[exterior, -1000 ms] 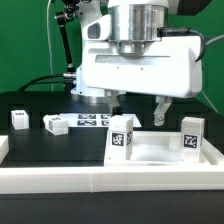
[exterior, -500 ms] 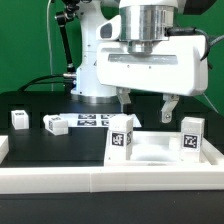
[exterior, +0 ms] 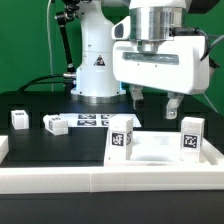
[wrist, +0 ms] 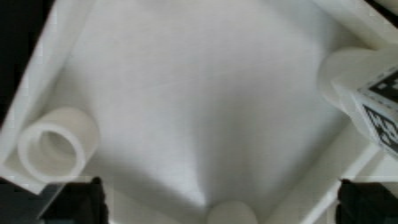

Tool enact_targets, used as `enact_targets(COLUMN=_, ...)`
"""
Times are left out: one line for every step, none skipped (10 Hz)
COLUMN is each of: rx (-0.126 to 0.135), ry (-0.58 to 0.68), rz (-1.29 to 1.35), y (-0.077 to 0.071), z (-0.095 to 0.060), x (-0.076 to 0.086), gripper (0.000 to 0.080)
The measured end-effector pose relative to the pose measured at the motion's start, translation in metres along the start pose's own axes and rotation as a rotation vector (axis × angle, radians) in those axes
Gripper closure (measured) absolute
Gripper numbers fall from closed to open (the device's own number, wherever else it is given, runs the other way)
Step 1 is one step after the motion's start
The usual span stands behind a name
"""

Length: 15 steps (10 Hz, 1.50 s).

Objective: Assemble square table

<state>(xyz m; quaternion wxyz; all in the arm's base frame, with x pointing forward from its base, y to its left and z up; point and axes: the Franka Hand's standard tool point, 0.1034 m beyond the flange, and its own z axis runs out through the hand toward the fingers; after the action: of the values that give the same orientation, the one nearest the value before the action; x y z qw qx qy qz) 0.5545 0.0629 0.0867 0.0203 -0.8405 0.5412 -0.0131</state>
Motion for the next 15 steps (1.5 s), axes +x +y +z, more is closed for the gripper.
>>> enact_targets(rx=-0.006, ry=-0.011, rz=0.032, y=0.006, z=0.003, x=-0.006, gripper=0.015)
enact_targets(rx=-0.006, ry=-0.008, rz=0.025, y=0.008, z=0.007, x=-0.004, gripper=0.015)
enact_targets(rx=-0.007, ry=-0.008, rz=0.025, y=0.008, z=0.007, x=-0.005, gripper=0.015)
enact_targets(rx=-0.002, ry=-0.018, rz=0.109, y=0.007, z=0.008, x=-0.007, gripper=0.015)
enact_targets(rx=-0.002, ry=-0.024, rz=0.146, y=0.007, z=0.009, x=-0.009, gripper=0.015)
enact_targets(rx=0.0, ry=-0.031, rz=0.223, y=0.007, z=0.009, x=-0.01, gripper=0.015)
enact_targets(rx=-0.004, ry=-0.039, rz=0.315, y=0.01, z=0.011, x=-0.011, gripper=0.015)
enact_targets(rx=-0.014, ry=-0.043, rz=0.376, y=0.015, z=0.014, x=-0.014, gripper=0.015)
enact_targets(rx=-0.021, ry=-0.047, rz=0.454, y=0.017, z=0.017, x=-0.018, gripper=0.015)
enact_targets(rx=-0.029, ry=-0.049, rz=0.505, y=0.019, z=0.018, x=-0.022, gripper=0.015)
enact_targets(rx=-0.033, ry=-0.049, rz=0.508, y=0.02, z=0.019, x=-0.023, gripper=0.015)
enact_targets(rx=-0.032, ry=-0.049, rz=0.497, y=0.019, z=0.019, x=-0.022, gripper=0.015)
enact_targets(rx=-0.032, ry=-0.049, rz=0.497, y=0.019, z=0.019, x=-0.023, gripper=0.015)
enact_targets(rx=-0.032, ry=-0.049, rz=0.496, y=0.019, z=0.019, x=-0.023, gripper=0.015)
enact_targets(rx=-0.034, ry=-0.049, rz=0.494, y=0.019, z=0.02, x=-0.024, gripper=0.015)
